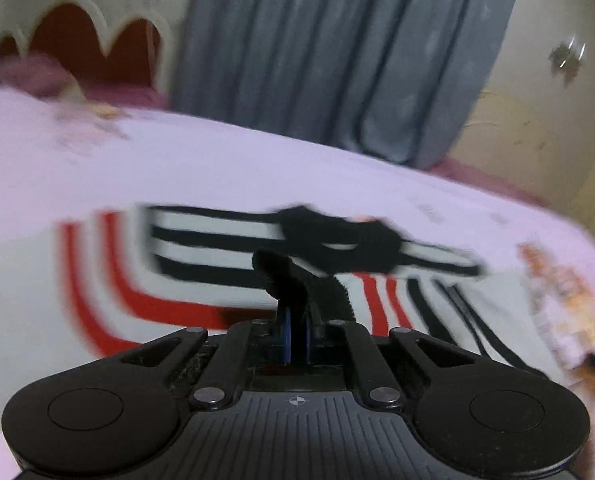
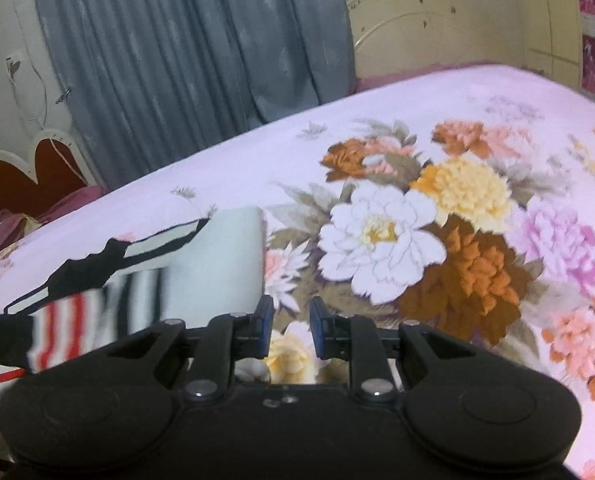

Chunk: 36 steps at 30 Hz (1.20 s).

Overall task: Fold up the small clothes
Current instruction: 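Fold the held sleeve across the sweater body with the right gripper, then release the sleeve cuff on the body and lift the right gripper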

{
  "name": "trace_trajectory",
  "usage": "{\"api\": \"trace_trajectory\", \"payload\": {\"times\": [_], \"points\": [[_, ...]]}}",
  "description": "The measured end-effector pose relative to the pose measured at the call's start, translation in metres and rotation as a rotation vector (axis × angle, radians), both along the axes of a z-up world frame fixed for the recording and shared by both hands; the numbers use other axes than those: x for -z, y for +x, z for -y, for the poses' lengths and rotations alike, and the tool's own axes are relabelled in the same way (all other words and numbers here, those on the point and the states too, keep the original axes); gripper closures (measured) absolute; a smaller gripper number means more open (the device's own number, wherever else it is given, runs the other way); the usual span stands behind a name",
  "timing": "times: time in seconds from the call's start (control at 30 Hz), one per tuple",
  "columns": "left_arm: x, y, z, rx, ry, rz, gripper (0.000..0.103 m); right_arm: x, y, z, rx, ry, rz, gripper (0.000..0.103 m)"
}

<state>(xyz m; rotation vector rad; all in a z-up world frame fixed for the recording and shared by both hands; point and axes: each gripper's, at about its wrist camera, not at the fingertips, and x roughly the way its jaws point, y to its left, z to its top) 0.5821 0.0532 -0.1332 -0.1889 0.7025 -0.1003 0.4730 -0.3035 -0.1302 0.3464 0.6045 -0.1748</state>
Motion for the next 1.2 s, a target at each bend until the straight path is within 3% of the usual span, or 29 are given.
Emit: {"api": "trace_trajectory", "payload": {"times": [0.07, 0.27, 0.3, 0.33, 0.4, 0.57, 0.67, 0.7, 0.73, 0.77, 0.87, 0.93, 1.03, 1.1, 1.17, 1.2], "points": [[0.012, 0.001, -0.01, 0.006, -0.008, -0.054, 0.098, 0.007, 0.003, -0.002, -0.026, 0.007, -0.018, 0.08], [0.023, -0.003, -0.005, -0.016, 0.002, -0.072, 0.097, 0.025, 0.018, -0.02, -0.104, 0.02, -0.089, 0.075], [0.024, -0.004, -0.007, -0.023, 0.004, -0.074, 0.088, 0.025, 0.02, -0.02, -0.108, 0.013, -0.09, 0.075], [0.023, -0.006, -0.012, -0.038, 0.01, -0.066, 0.07, 0.023, 0.021, -0.019, -0.108, 0.013, -0.078, 0.075], [0.023, -0.005, -0.017, -0.063, 0.01, -0.041, 0.056, 0.015, 0.031, -0.013, -0.105, 0.015, -0.046, 0.074], [0.032, 0.021, -0.022, -0.066, -0.03, -0.082, 0.058, 0.007, 0.09, 0.006, -0.123, 0.065, 0.007, 0.067], [0.038, 0.031, -0.02, -0.077, -0.033, -0.094, 0.078, 0.015, 0.129, 0.013, -0.146, 0.111, -0.012, 0.065], [0.039, 0.034, -0.02, -0.057, -0.053, -0.096, 0.096, 0.018, 0.139, 0.014, -0.149, 0.116, -0.021, 0.065], [0.039, 0.034, -0.019, -0.053, -0.068, -0.091, 0.097, 0.022, 0.147, 0.015, -0.153, 0.129, -0.029, 0.071], [0.037, 0.032, -0.016, -0.058, -0.058, -0.066, 0.097, 0.026, 0.153, 0.018, -0.163, 0.151, -0.033, 0.096], [0.027, 0.016, -0.008, -0.052, 0.01, 0.072, 0.097, 0.023, 0.15, 0.015, -0.2, 0.095, -0.007, 0.095], [0.043, 0.02, -0.004, -0.054, 0.068, 0.011, 0.097, 0.035, 0.154, 0.012, -0.201, 0.036, -0.063, 0.094], [0.047, 0.018, -0.003, -0.052, 0.077, 0.024, 0.097, 0.041, 0.155, 0.018, -0.183, 0.066, -0.062, 0.095], [0.046, 0.019, -0.005, -0.061, 0.064, 0.018, 0.097, 0.039, 0.153, 0.014, -0.187, 0.03, -0.061, 0.093], [0.045, 0.019, -0.007, -0.059, 0.053, 0.014, 0.096, 0.04, 0.15, 0.016, -0.181, 0.026, -0.054, 0.085], [0.041, 0.018, -0.009, -0.075, 0.053, 0.009, 0.088, 0.039, 0.15, 0.018, -0.177, 0.031, -0.055, 0.082]]}}
